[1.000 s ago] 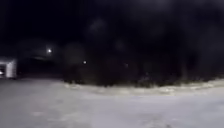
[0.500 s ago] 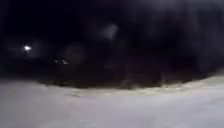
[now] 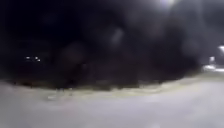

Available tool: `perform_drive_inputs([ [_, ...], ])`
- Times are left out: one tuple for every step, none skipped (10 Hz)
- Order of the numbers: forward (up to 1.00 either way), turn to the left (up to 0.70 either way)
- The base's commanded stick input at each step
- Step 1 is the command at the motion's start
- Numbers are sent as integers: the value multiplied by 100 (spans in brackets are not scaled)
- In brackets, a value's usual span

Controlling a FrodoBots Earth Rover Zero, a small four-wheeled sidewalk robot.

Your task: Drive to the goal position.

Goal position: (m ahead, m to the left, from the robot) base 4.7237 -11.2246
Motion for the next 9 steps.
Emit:
perform_drive_inputs([
  [70,-35],
  [70,-35],
  [70,-35],
  [70,-35],
  [70,-35],
  [70,-35],
  [70,-35],
  [70,-35],
  [70,-35],
])
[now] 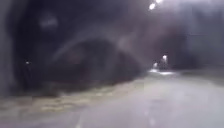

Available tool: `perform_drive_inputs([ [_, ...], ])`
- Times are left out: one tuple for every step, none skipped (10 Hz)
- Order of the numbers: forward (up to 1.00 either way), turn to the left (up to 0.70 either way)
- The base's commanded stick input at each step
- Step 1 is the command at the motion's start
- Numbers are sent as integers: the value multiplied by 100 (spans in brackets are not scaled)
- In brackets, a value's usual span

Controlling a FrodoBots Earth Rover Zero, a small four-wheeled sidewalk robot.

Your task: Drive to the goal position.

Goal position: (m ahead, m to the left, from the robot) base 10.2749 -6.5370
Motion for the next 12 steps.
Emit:
perform_drive_inputs([
  [70,-35],
  [70,-35],
  [70,-35],
  [70,-35],
  [70,-35],
  [70,-35],
  [70,-35],
  [70,-35],
  [70,-35],
  [70,-35],
  [70,-35],
  [70,0],
])
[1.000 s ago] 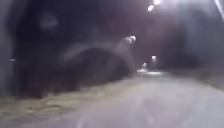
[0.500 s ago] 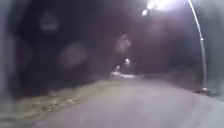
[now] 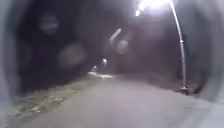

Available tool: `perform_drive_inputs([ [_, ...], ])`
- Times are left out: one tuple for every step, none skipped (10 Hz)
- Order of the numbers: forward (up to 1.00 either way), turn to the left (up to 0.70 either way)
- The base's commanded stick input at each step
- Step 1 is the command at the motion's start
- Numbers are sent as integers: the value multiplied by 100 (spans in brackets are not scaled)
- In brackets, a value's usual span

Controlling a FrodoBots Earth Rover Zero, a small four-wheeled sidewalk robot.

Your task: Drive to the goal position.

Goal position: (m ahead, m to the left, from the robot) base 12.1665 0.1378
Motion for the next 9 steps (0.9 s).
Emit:
perform_drive_inputs([
  [70,0],
  [70,0],
  [70,0],
  [70,0],
  [70,0],
  [70,4],
  [70,-15],
  [70,-7],
  [70,3],
])
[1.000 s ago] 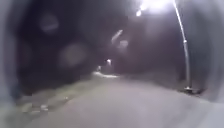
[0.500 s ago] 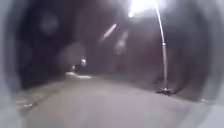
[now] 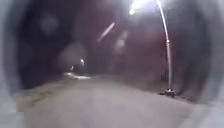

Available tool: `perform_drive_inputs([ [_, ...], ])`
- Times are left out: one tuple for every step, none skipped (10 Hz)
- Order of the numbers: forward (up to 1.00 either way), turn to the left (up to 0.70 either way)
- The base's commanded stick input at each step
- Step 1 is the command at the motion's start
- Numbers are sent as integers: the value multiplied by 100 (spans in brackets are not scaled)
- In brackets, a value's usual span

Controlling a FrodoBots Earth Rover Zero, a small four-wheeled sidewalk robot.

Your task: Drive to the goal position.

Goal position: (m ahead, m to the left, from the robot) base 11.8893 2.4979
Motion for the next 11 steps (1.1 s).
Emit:
perform_drive_inputs([
  [70,0],
  [70,0],
  [70,0],
  [70,0],
  [70,3],
  [70,3],
  [70,0],
  [70,0],
  [70,0],
  [70,0],
  [70,0],
])
